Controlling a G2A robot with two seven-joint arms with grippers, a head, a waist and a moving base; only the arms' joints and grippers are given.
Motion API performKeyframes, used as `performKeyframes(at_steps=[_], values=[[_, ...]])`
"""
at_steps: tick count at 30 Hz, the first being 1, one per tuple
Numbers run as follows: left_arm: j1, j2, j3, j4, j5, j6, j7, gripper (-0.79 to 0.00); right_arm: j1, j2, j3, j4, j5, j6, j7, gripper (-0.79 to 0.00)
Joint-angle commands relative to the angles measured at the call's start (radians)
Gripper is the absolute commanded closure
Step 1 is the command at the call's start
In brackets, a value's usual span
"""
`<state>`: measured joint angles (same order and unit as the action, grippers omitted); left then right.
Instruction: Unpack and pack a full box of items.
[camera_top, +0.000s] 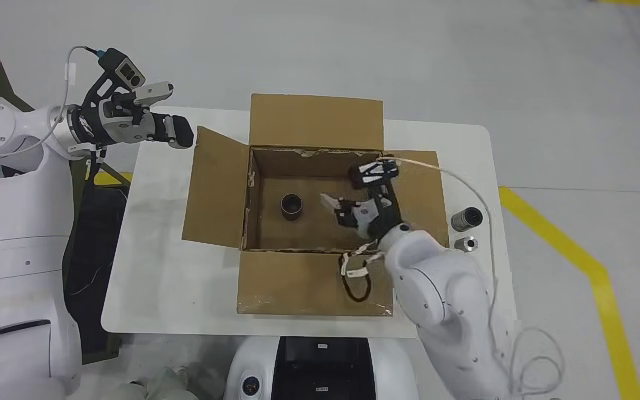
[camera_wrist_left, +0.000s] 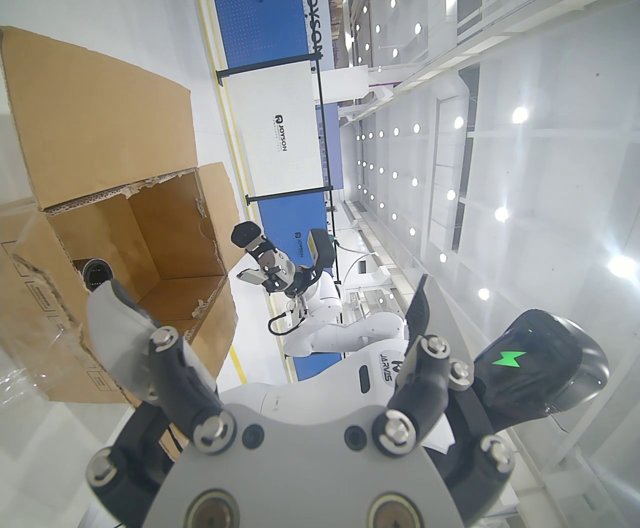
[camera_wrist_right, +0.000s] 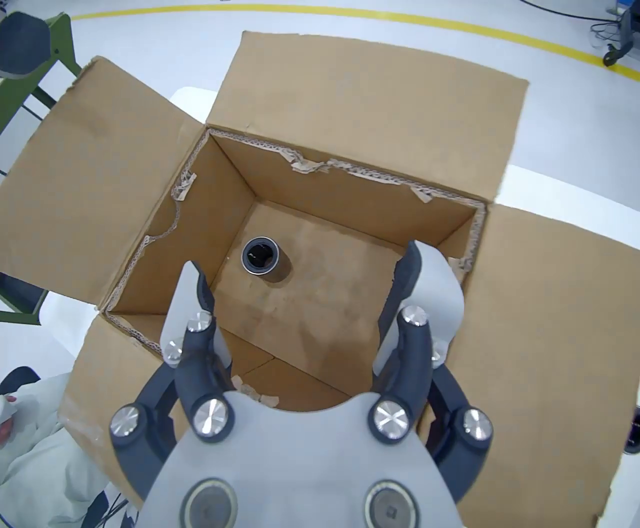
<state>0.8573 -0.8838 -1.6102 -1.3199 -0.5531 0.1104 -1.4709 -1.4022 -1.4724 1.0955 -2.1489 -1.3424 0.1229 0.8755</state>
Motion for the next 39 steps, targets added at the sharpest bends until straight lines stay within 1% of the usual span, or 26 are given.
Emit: performKeyframes(at_steps=[1,3,5,11,15,21,25,30,35,39], values=[[0.000,0.000,0.000,0.000,0.000,0.000,0.000,-0.785,-0.035,0.006,0.029,-0.033,-0.008,-0.005,-0.010,-0.705],[0.000,0.000,0.000,0.000,0.000,0.000,0.000,-0.785,-0.070,0.011,0.061,-0.062,-0.016,-0.004,-0.022,-0.708],[0.000,0.000,0.000,0.000,0.000,0.000,0.000,-0.785,-0.105,0.016,0.097,-0.086,-0.059,0.015,-0.035,-0.702],[0.000,0.000,0.000,0.000,0.000,0.000,0.000,-0.785,-0.204,0.027,0.185,-0.163,-0.056,0.034,-0.063,-0.696],[0.000,0.000,0.000,0.000,0.000,0.000,0.000,-0.785,-0.258,0.033,0.257,-0.186,-0.049,0.054,-0.082,-0.683],[0.000,0.000,0.000,0.000,0.000,0.000,0.000,-0.785,-0.328,0.041,0.364,-0.188,-0.051,0.076,-0.072,-0.643],[0.000,0.000,0.000,0.000,0.000,0.000,0.000,-0.785,-0.374,0.045,0.431,-0.186,-0.046,0.088,-0.051,-0.650],[0.000,0.000,0.000,0.000,0.000,0.000,0.000,-0.785,-0.420,0.049,0.513,-0.162,0.006,0.091,-0.051,-0.646],[0.000,0.000,0.000,0.000,0.000,0.000,0.000,-0.785,-0.445,0.051,0.562,-0.127,0.073,0.067,-0.056,-0.628],[0.000,0.000,0.000,0.000,0.000,0.000,0.000,-0.785,-0.457,0.054,0.582,-0.096,0.088,0.052,-0.054,-0.625]])
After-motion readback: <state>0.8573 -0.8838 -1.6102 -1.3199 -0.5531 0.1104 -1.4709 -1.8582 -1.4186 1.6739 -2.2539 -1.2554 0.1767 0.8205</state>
